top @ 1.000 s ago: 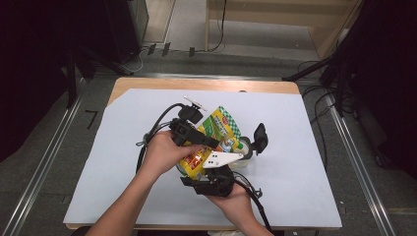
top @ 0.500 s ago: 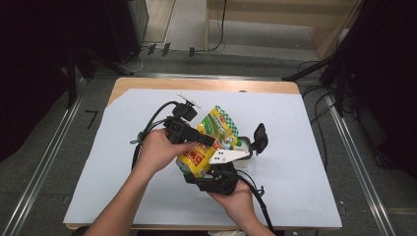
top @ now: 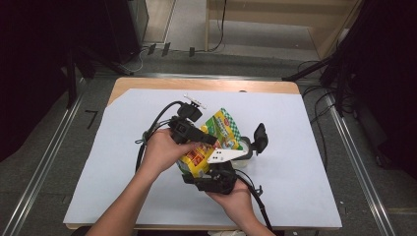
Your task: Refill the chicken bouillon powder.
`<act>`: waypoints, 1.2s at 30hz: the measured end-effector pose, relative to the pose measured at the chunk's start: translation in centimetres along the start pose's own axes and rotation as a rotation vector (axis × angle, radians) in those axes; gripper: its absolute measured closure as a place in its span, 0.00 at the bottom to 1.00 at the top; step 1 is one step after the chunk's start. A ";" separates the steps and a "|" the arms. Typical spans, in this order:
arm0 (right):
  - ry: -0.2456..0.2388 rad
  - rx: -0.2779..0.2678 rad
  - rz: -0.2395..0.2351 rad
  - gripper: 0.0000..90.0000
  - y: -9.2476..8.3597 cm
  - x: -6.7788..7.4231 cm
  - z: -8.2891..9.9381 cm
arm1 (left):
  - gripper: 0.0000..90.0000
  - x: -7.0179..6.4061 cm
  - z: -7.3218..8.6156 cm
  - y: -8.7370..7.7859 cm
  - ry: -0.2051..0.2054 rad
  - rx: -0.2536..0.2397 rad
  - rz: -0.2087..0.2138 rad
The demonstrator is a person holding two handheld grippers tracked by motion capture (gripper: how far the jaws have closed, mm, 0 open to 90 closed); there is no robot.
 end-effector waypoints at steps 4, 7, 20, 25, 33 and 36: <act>0.003 0.017 -0.013 0.71 0.2 0.0 0.1 | 0.96 -0.3 -0.2 0.1 0.022 0.006 -0.020; -0.011 0.035 -0.016 0.67 0.4 0.1 0.1 | 0.99 -0.4 -0.3 0.0 0.040 0.003 -0.031; -0.121 0.070 0.066 0.60 0.8 0.6 0.6 | 1.00 -0.2 -0.2 -0.2 0.029 0.012 -0.061; -0.128 0.070 0.087 0.68 0.7 0.4 0.5 | 1.00 -0.2 -0.2 -0.2 0.023 0.010 -0.060; -0.089 0.016 0.046 0.72 0.3 0.7 -0.2 | 0.87 -0.2 -0.4 -0.5 -0.003 -0.023 0.007; -0.083 0.005 0.045 0.72 0.1 0.6 -0.3 | 0.84 -0.3 -0.5 -0.7 -0.009 -0.033 0.026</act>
Point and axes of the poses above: each handheld gripper's, and its own axes: y roughly forward along the jaws, z roughly out of its underside, x roughly to its left, the point moved 9 cm from there along y, roughly forward along the jaws, and after that the axes turned 9 degrees about y, right-handed, at the moved point
